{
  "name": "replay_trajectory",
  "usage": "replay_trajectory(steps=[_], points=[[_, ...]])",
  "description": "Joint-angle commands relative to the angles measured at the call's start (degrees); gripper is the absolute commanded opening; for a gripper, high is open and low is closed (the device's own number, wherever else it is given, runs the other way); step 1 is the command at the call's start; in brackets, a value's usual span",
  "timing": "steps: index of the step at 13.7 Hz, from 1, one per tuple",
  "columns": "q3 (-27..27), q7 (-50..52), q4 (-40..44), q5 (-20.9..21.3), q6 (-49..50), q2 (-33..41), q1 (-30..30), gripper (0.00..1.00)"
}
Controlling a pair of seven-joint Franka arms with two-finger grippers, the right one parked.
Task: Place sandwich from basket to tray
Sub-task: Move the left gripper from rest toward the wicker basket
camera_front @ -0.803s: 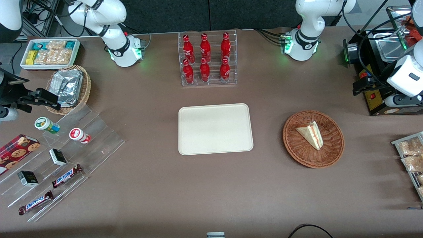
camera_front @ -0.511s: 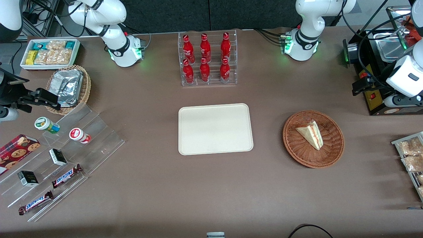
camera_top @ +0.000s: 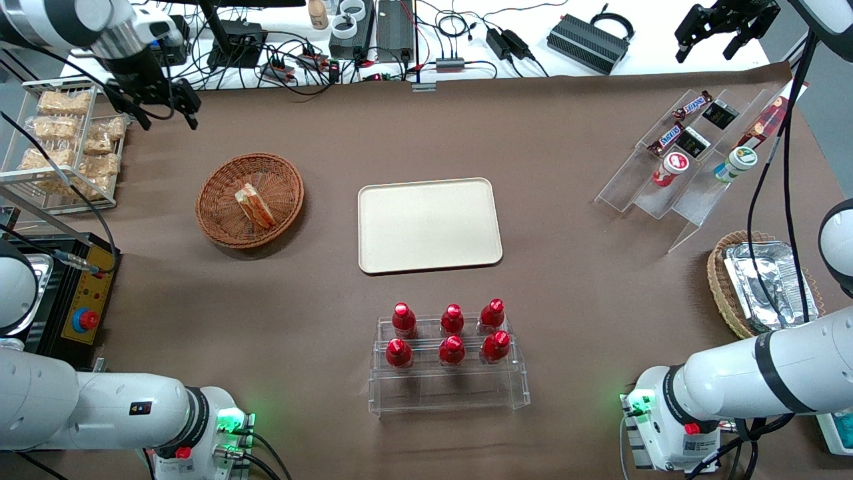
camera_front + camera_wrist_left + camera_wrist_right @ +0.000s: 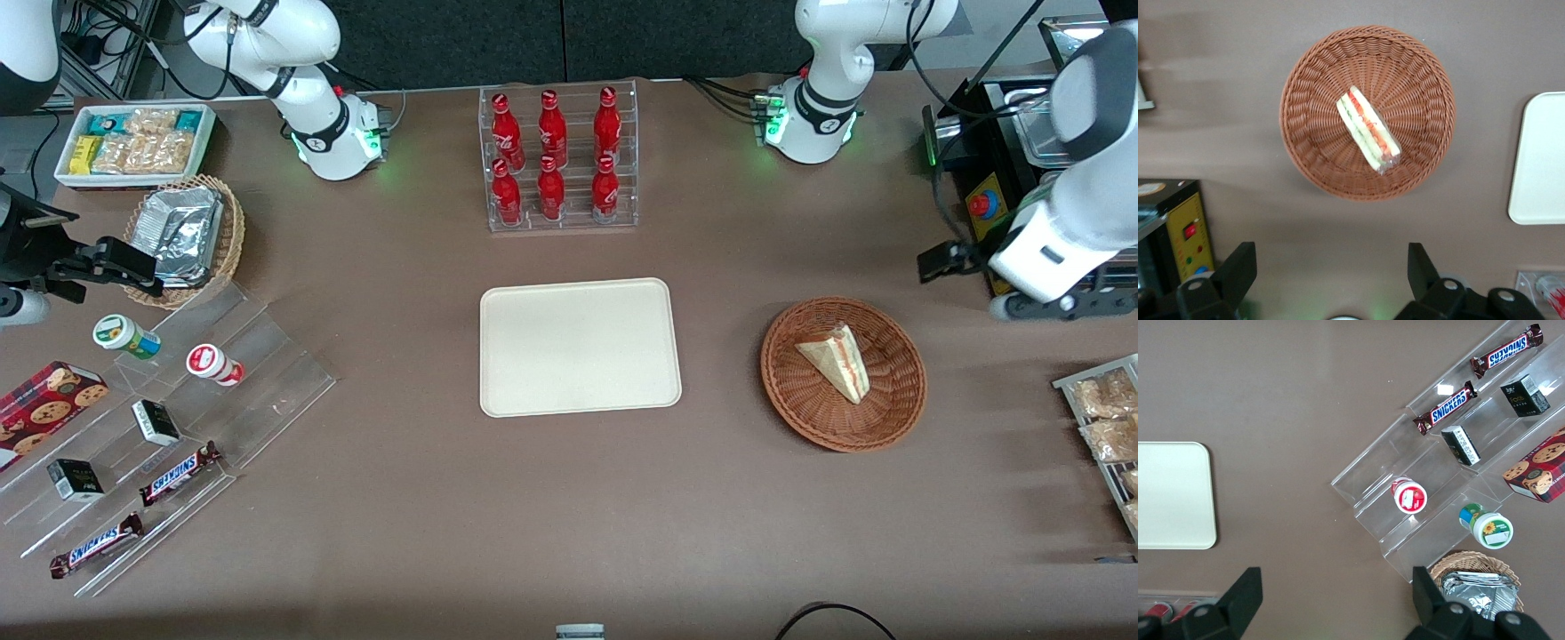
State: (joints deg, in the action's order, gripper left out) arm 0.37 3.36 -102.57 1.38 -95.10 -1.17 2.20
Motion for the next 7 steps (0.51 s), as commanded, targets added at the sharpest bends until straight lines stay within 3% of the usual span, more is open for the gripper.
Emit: replay_trajectory(steps=[1, 7], points=[[0.07, 0.25, -3.07, -0.24, -3.16, 0.82, 0.53, 1.0], [0.07, 9.82, -11.68, -0.33, -13.62, 0.38, 1.32, 1.0]])
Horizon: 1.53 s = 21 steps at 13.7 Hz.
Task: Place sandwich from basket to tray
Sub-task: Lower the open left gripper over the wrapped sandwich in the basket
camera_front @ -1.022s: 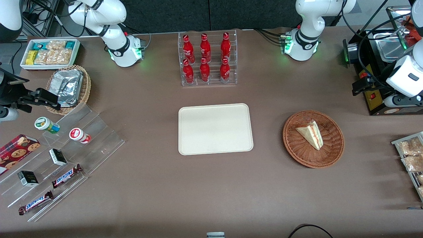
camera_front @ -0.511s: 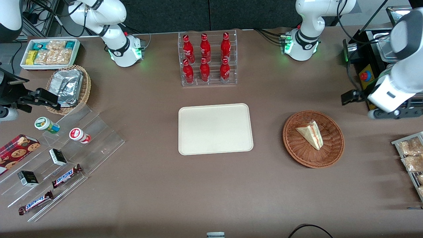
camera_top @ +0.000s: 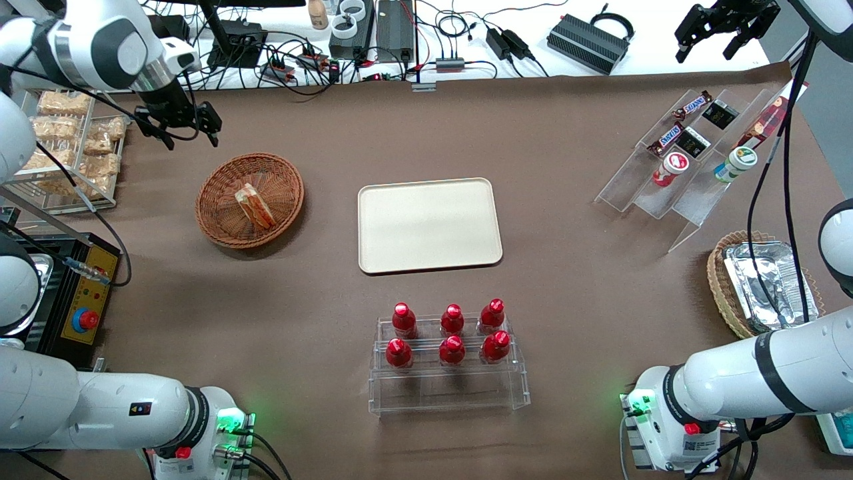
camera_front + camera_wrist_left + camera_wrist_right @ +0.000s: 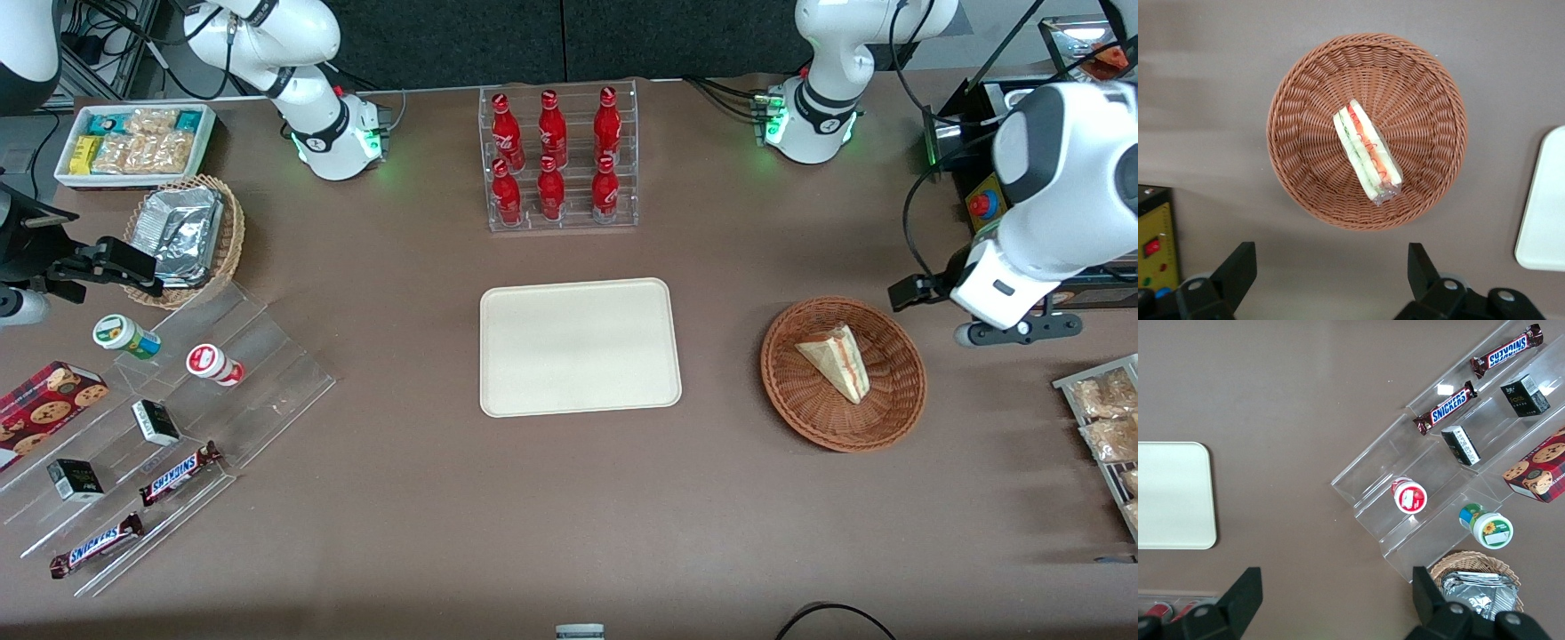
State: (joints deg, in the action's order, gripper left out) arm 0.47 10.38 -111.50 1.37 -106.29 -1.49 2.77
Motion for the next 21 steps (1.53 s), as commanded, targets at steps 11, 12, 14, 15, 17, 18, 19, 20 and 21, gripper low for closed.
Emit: replay_trajectory(steps=[11, 12, 14, 15, 17, 18, 19, 20, 21], points=[[1.2, 23.88, -14.36, -0.22, -24.04, -3.16, 2.07, 1.0], [1.28, 25.38, -14.45, -0.22, -24.66, -3.86, 2.07, 1.0], [1.2, 27.32, -15.24, -0.22, -26.67, -4.57, 2.07, 1.0], [1.28, 28.28, -15.5, -0.22, -27.82, -5.44, 2.07, 1.0], [1.29, 30.48, -16.38, -0.22, -30.89, -6.85, 2.07, 1.0], [1.29, 30.75, -16.91, -0.22, -32.03, -7.03, 2.07, 1.0], [1.29, 30.84, -17.43, -0.22, -32.57, -7.56, 2.07, 1.0], [1.2, 30.75, -17.53, -0.22, -32.57, -7.91, 1.98, 1.0], [1.28, 30.93, -17.53, -0.22, -32.57, -8.44, 1.98, 1.0]])
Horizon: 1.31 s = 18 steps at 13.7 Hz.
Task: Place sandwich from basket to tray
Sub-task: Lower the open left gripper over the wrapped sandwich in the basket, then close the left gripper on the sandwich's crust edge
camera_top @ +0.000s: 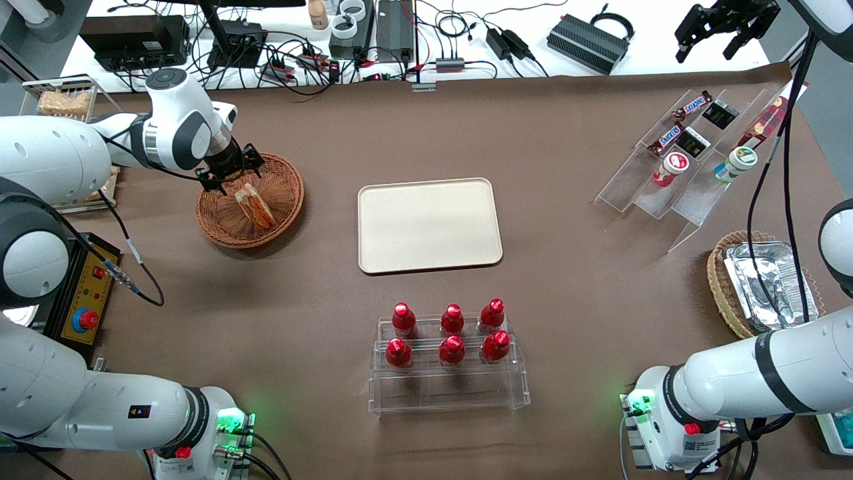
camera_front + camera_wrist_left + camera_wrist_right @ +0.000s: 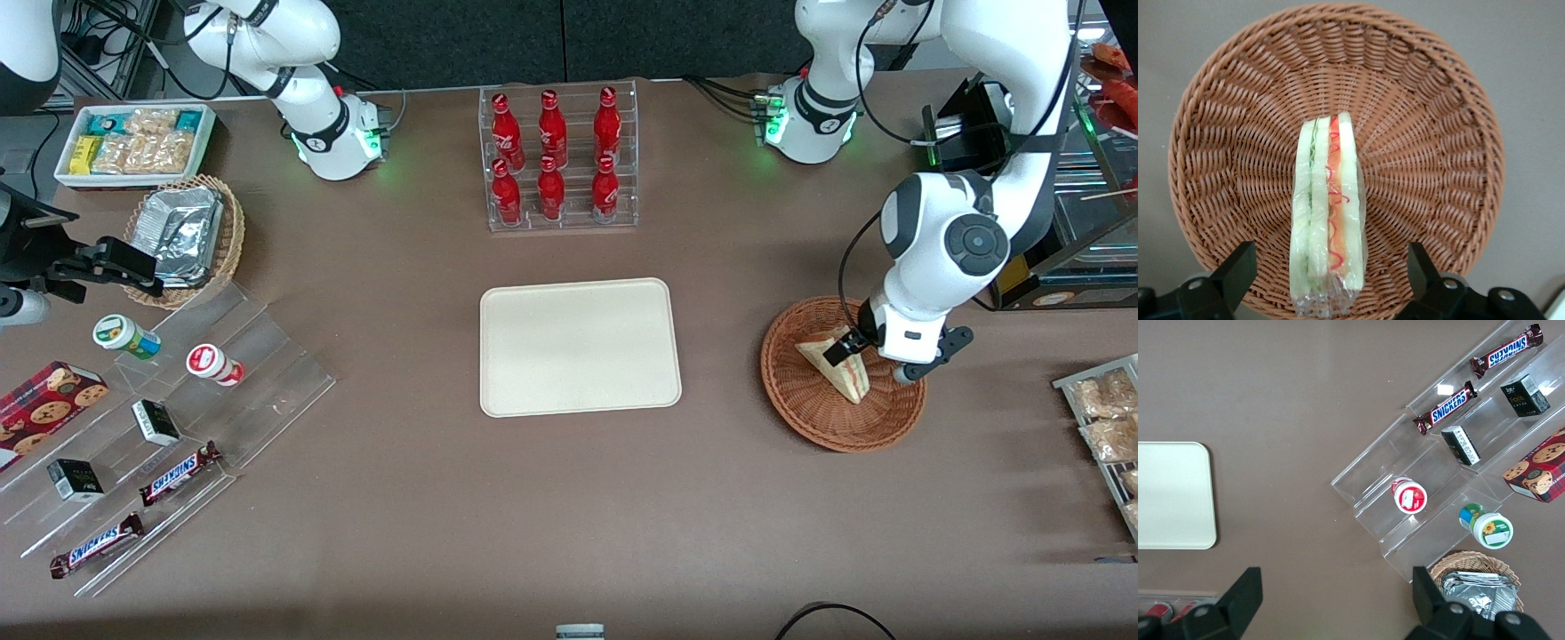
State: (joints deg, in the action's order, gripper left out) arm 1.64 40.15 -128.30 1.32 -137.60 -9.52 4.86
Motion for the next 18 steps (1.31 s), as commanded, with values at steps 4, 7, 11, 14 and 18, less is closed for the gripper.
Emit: replay_trajectory(steps=[4, 7, 11, 14, 18], points=[[0.12, 2.74, -0.99, -0.27, -1.36, -2.07, -0.11, 1.0], [0.12, 2.65, -0.9, -0.27, -2.15, -4.0, -0.11, 1.0], [0.12, 4.23, -0.73, -1.23, -2.06, -4.89, -0.2, 0.25], [0.12, 4.5, -0.2, -1.23, -0.49, -4.8, -0.2, 0.0], [0.12, 3.8, 8.13, -0.97, 11.88, -4.63, 0.06, 0.0]])
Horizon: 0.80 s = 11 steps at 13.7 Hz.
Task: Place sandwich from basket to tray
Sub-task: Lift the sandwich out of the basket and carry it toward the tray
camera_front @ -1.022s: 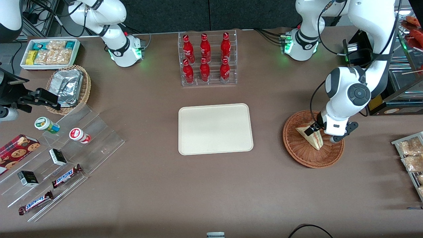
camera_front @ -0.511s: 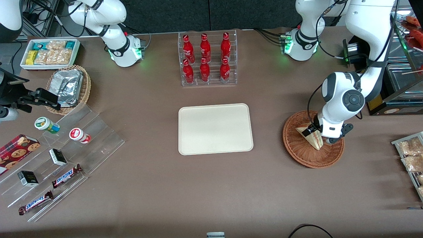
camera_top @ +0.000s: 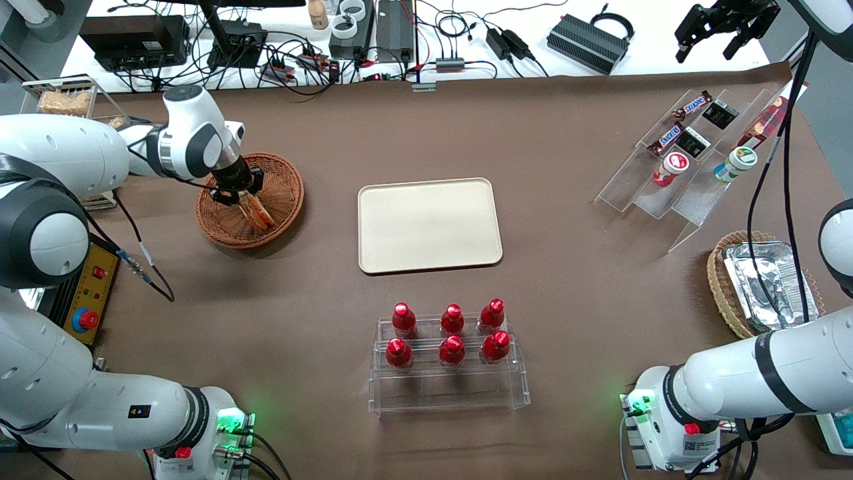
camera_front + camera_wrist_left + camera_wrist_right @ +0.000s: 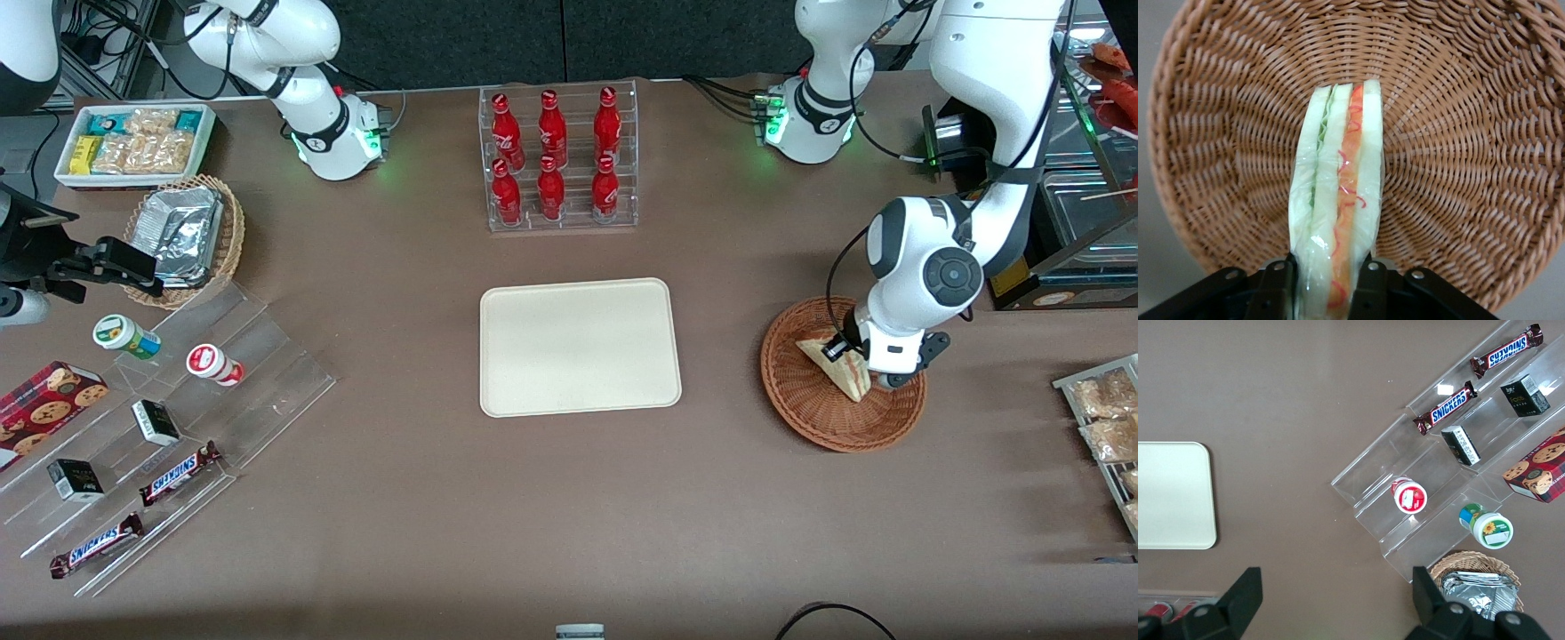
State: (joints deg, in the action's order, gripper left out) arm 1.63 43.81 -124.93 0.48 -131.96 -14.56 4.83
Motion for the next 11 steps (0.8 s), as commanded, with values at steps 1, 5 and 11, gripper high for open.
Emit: replay_trajectory(steps=[1, 5, 11], points=[[0.3, 0.05, 6.44, -0.12, 8.02, 0.5, 0.61, 0.0], [0.83, -0.12, 14.34, 0.14, 16.01, 0.59, 7.1, 0.0], [0.92, -0.82, 23.22, -0.38, 19.46, -3.0, 19.58, 0.0]])
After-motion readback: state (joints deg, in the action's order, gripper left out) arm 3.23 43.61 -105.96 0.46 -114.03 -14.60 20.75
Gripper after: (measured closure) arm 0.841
